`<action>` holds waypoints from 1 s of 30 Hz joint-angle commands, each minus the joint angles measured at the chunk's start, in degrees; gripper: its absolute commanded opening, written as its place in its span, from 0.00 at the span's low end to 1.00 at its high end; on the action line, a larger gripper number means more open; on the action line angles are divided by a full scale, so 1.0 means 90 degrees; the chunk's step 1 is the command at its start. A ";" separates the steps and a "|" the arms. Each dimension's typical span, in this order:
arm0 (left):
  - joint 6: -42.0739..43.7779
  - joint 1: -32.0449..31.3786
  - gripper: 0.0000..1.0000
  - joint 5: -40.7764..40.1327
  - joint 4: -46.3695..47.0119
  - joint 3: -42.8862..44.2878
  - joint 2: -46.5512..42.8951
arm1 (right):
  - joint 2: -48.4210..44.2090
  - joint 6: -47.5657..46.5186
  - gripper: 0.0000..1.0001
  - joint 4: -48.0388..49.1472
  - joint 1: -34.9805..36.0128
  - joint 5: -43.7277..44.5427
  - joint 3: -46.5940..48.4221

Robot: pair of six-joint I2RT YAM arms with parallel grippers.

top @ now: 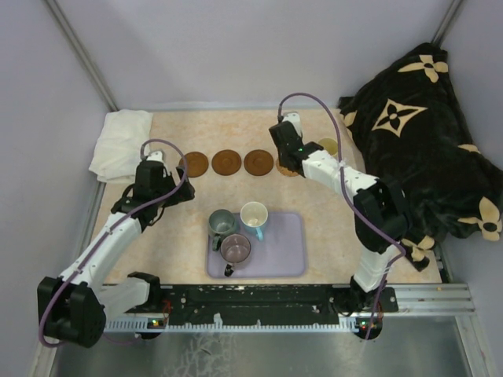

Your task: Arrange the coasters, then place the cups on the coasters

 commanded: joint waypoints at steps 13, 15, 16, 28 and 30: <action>0.0123 0.0012 0.99 -0.0020 0.0017 0.0194 0.0098 | 0.0519 0.0254 0.00 -0.0571 -0.0375 -0.0442 0.1205; 0.0123 0.0012 0.99 -0.0027 0.0019 0.0196 0.0102 | 0.0532 0.0273 0.00 -0.0601 -0.0399 -0.0530 0.1191; 0.0123 0.0012 0.99 -0.0024 0.0019 0.0197 0.0101 | 0.0554 0.0301 0.00 -0.0630 -0.0422 -0.0595 0.1188; 0.0136 0.0013 0.99 -0.0027 -0.0020 0.0187 0.0052 | 0.0605 0.0561 0.00 -0.0403 -0.0509 -0.0651 0.0851; 0.0125 0.0012 0.99 -0.0029 -0.0020 0.0181 0.0047 | 0.0609 0.0596 0.00 -0.0396 -0.0509 -0.0647 0.0820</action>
